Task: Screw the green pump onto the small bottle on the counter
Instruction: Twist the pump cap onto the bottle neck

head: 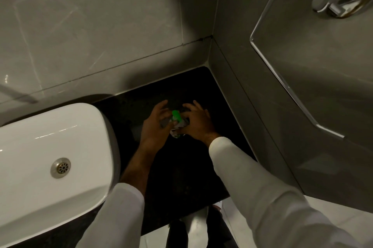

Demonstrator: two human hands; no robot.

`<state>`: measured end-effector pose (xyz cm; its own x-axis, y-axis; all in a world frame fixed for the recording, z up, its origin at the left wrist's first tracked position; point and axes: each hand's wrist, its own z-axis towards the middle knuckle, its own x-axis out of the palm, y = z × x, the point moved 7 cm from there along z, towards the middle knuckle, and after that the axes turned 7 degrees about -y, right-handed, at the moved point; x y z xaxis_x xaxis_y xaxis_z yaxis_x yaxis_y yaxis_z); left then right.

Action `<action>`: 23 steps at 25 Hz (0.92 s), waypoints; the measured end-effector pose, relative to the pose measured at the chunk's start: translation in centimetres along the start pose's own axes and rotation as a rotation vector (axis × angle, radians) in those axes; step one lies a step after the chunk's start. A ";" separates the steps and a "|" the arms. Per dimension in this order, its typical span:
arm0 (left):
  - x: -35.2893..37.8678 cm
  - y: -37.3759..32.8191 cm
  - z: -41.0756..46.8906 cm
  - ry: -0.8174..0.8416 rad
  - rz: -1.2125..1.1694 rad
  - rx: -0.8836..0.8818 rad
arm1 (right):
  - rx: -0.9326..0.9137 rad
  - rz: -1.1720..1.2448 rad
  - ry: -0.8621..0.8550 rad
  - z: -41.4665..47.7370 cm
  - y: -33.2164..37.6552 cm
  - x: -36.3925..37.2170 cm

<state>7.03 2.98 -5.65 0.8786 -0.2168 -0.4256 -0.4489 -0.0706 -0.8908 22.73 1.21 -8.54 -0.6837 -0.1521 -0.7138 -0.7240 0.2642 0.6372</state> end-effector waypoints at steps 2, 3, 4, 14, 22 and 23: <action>0.2 -0.9 -0.1 0.071 0.025 0.043 | 0.001 -0.011 0.005 -0.1 0.2 -0.1; 0.1 -1.2 -0.1 0.032 0.078 0.059 | 0.003 -0.011 0.007 0.0 0.4 -0.2; -0.3 -1.4 0.0 -0.040 0.140 0.061 | 0.008 -0.001 0.010 0.0 0.5 -0.2; -0.1 -2.1 1.5 0.124 0.220 0.058 | 0.009 0.003 0.034 0.7 0.6 -1.0; -0.5 -3.3 2.1 0.018 0.474 -0.039 | 0.007 0.010 0.020 0.5 1.1 -0.7; -0.3 -3.6 2.2 0.093 0.482 -0.021 | 0.010 0.016 0.024 0.5 1.0 -0.8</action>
<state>8.79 5.48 -2.68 0.5523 -0.3158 -0.7715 -0.8047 0.0397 -0.5923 22.64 2.02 -7.45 -0.6969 -0.1706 -0.6965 -0.7124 0.2758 0.6453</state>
